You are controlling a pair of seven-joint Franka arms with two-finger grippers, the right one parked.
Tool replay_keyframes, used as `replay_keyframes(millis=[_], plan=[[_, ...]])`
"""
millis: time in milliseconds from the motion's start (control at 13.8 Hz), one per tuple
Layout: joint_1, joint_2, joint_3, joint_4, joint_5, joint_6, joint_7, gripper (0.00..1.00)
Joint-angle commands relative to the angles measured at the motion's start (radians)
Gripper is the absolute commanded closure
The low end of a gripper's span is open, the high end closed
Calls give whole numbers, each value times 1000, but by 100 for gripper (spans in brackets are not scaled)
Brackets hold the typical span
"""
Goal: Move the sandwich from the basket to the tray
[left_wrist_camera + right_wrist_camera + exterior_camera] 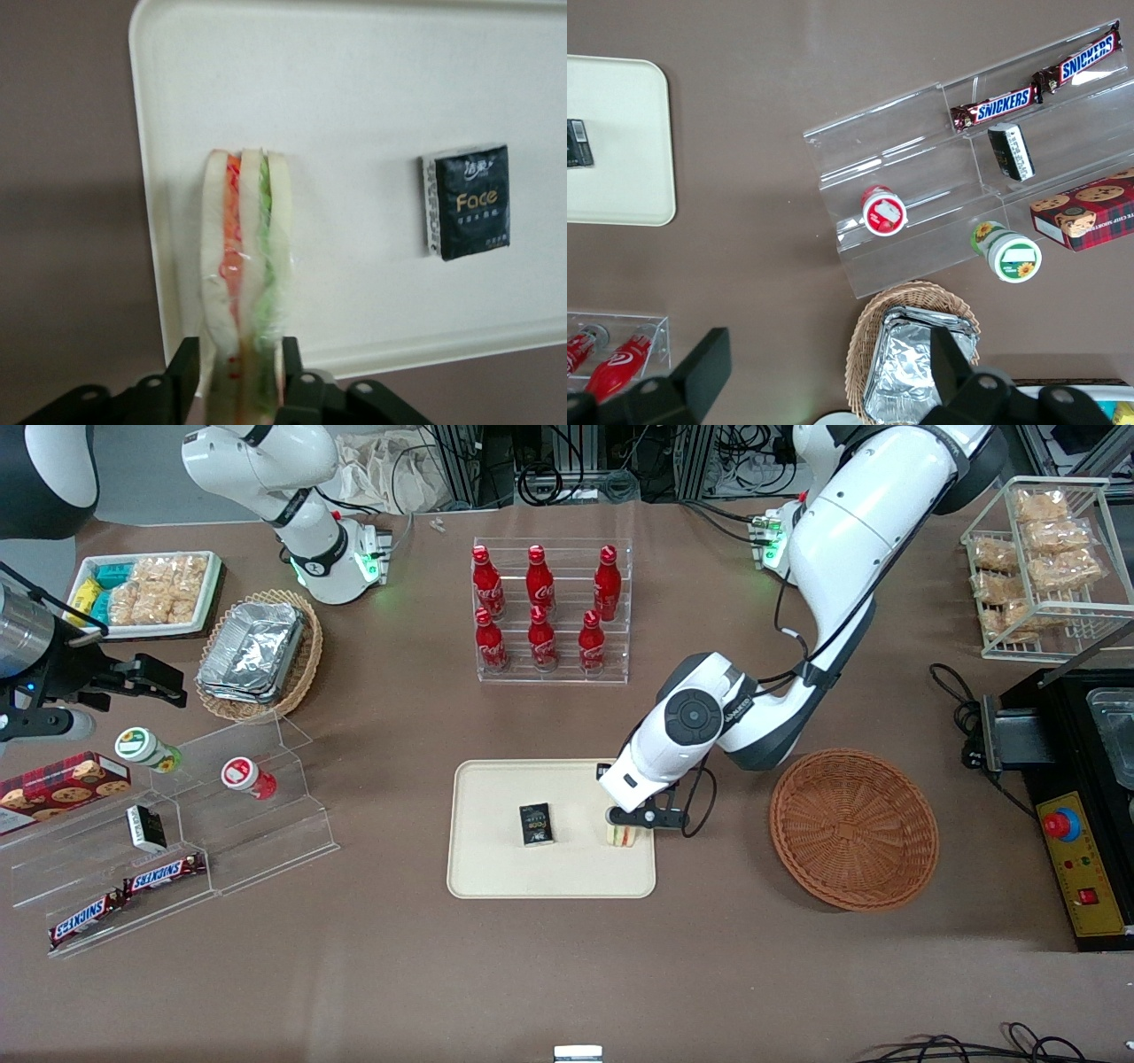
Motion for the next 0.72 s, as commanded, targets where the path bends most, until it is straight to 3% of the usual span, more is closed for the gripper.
replay_keyframes(millis=[0, 217, 361, 651], plan=[[37, -66, 5, 17, 16, -23, -44, 1], [126, -192, -3, 20, -19, -129, -70, 1], [180, -284, -4, 29, -96, -269, -42, 1], [300, -432, 2, 85, -208, -595, 173, 1]])
